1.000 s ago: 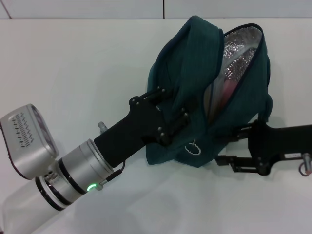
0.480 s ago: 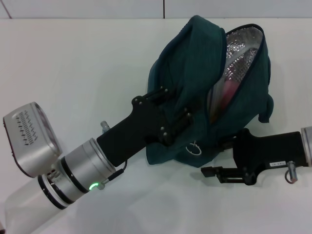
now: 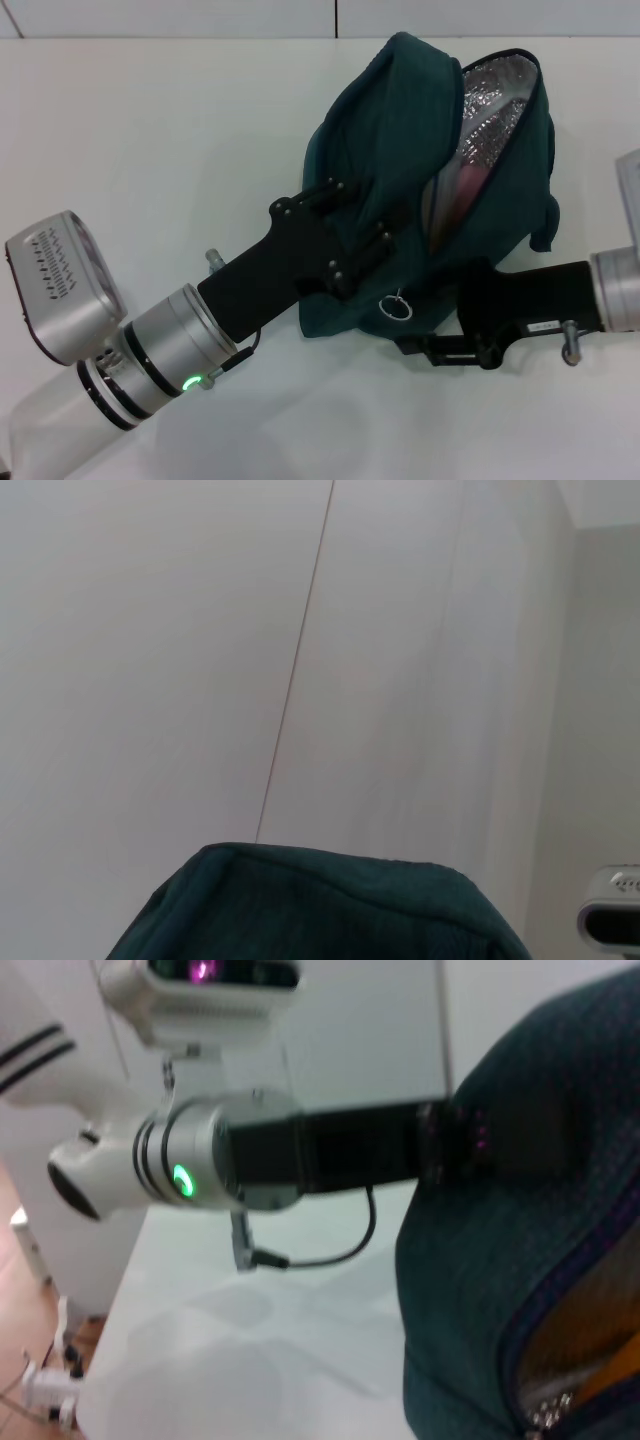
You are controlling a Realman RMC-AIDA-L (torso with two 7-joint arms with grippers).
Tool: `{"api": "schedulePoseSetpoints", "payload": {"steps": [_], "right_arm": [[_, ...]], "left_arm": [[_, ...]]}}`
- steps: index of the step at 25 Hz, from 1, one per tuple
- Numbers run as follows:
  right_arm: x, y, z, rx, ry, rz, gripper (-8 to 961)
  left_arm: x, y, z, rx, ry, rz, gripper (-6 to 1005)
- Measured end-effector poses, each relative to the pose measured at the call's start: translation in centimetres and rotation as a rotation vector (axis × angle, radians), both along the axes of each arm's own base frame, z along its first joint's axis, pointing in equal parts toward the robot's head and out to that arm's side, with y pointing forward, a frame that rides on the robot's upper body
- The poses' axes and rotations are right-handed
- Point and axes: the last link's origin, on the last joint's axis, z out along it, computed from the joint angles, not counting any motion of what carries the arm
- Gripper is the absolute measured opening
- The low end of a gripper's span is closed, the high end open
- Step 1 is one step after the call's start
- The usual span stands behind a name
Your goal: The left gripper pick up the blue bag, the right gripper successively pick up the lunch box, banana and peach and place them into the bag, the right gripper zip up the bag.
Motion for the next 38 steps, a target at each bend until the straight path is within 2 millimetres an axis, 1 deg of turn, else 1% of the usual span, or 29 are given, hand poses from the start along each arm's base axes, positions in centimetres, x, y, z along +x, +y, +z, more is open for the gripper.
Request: {"api": "schedulePoseSetpoints", "payload": {"steps": [5,11,17,22,31,38], "right_arm": [[-0.4,0.0,-1.4,-0.003,-0.037,0.005,458],[-0.6,-0.1,-1.9,-0.004,-0.049,0.018,458],[-1.0,0.5,-1.7,0.032,-0.013,-0.006,319],[-0.9,1.0,-1.5,0.064,-0.017,-0.017,228],[-1.4,1.3,-1.1,0.073,-0.006,0.011,68],[-1.9,0.9,-0.6,0.066,0.012,0.064,66]], "left_arm": [[0.0,0.0,0.0,0.001,0.000,-0.001,455],[-0.1,0.0,0.1,0.004,-0.002,0.002,454],[-0.2,0.0,0.2,0.009,-0.003,0.009,453],[-0.3,0.0,0.3,0.011,-0.001,0.012,453],[-0.5,0.0,0.4,0.019,-0.002,0.019,451],[-0.9,-0.5,0.9,0.071,-0.016,0.033,450]]}}
